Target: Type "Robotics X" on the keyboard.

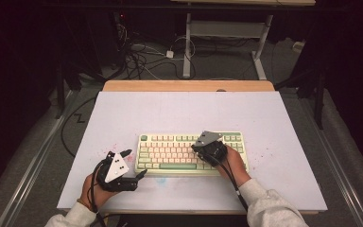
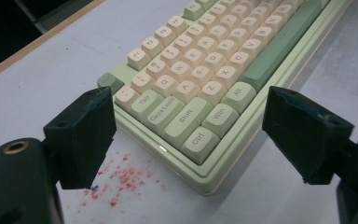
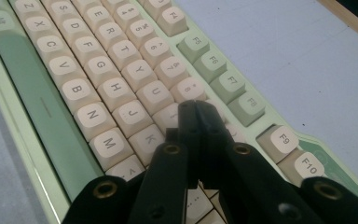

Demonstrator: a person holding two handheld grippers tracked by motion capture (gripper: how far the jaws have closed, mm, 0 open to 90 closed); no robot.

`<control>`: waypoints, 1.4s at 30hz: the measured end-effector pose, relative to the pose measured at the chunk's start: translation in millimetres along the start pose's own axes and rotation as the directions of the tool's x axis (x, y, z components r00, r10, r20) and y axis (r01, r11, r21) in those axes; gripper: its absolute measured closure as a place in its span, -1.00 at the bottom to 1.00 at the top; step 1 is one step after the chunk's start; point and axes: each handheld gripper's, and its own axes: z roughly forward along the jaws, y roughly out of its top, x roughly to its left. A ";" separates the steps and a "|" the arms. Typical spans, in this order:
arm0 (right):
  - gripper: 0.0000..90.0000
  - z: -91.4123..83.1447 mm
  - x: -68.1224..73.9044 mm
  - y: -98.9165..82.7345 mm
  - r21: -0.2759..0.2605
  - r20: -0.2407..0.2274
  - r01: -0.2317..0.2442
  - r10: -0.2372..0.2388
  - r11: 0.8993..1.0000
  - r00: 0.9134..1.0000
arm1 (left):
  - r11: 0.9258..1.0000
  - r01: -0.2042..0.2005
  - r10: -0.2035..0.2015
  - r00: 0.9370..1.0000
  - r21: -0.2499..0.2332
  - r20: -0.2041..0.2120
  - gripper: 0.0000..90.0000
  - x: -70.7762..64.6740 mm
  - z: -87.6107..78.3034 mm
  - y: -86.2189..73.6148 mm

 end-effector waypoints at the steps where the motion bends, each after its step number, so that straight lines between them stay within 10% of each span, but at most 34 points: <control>1: 1.00 -0.9 0.1 0.0 -0.004 -0.002 0.001 -0.001 1.000 1.000 | 1.000 0.001 -0.001 1.000 0.000 0.002 -0.62 0.2 0.1 -0.1; 23: 0.84 -35.3 0.2 -2.4 -0.129 -0.009 -0.027 0.026 0.991 1.000 | 1.000 0.001 -0.001 1.000 0.011 0.010 -0.62 -0.6 1.5 -0.3; 42: -0.34 -66.8 3.8 -19.4 -0.221 0.007 -0.001 0.002 0.975 1.000 | 1.000 0.005 -0.006 1.000 0.014 0.016 -0.51 1.8 -0.5 2.1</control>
